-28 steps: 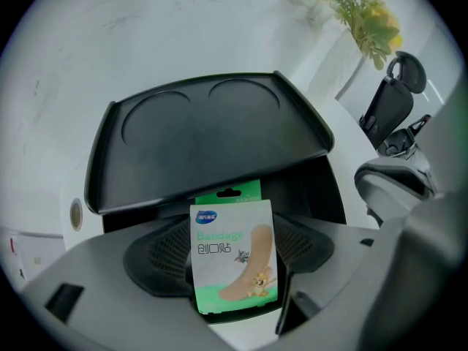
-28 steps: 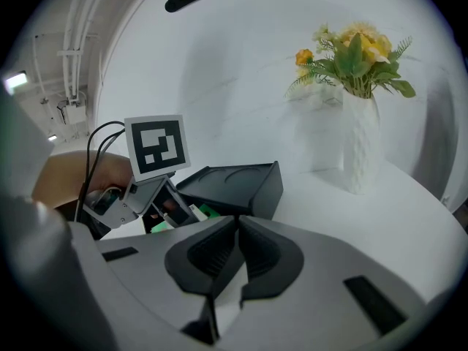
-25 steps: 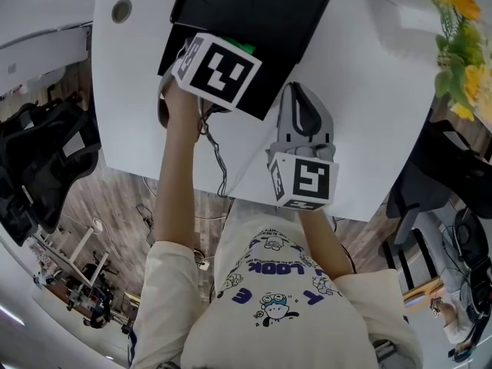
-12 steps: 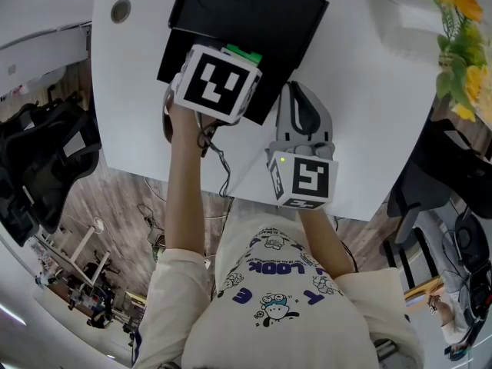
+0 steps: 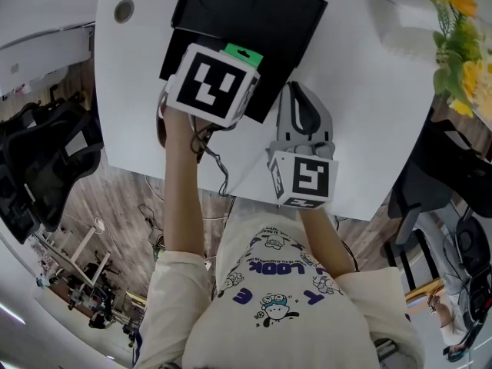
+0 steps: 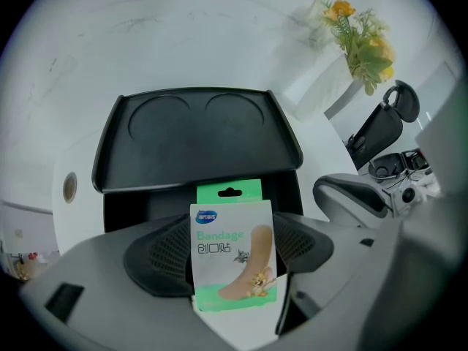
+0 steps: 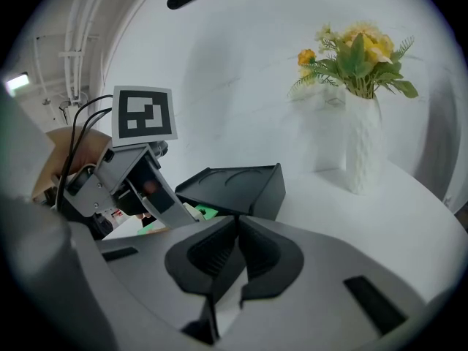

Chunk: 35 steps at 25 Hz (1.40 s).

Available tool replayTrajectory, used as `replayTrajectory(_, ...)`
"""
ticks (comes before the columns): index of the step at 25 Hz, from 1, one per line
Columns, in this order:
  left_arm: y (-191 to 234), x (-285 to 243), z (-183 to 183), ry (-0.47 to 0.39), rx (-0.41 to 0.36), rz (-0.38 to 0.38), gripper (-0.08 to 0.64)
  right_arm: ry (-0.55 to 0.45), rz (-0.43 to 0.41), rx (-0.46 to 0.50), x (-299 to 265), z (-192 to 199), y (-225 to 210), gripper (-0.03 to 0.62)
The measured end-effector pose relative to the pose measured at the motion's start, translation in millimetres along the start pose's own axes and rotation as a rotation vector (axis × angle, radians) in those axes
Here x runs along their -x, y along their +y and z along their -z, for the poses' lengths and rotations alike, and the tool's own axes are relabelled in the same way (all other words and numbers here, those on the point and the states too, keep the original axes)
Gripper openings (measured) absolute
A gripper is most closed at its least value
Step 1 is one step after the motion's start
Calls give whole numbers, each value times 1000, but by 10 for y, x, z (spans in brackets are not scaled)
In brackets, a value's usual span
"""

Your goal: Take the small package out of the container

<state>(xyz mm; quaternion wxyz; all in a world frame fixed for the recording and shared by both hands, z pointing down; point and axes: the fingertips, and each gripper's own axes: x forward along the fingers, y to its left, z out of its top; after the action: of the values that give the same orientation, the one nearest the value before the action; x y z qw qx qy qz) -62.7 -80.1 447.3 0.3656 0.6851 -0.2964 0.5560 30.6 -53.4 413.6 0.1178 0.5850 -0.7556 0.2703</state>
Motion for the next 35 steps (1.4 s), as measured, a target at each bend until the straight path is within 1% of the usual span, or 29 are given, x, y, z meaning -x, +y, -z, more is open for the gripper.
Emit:
replayTrajectory(8,-40,108,103,-9,10,2,340,-13,-3,7,63,-51,57,37)
replayTrajectory(11,-79,173,125,-42,19,12,341,-24,-7,16,101,-93,85,37)
replayTrajectory(15,-129,284,145,-109,32,25,340,-39,-8,28,151,-156,125,37)
replayTrajectory(20,-217,526,225,-237,49,52,340,-65,-9,50,288,-227,272,37)
replayTrajectory(24,-249,759,292,-350,56,19,341,-97,-13,71,436,-306,380,37)
replayTrajectory(29,-341,1082,366,-530,75,22,341,-147,-22,110,638,-435,562,37)
replayTrajectory(31,-375,1201,406,-597,75,12,339,-168,-23,125,717,-490,629,37)
replayTrajectory(35,-444,1398,510,-699,68,-19,341,-205,-22,149,882,-587,743,37)
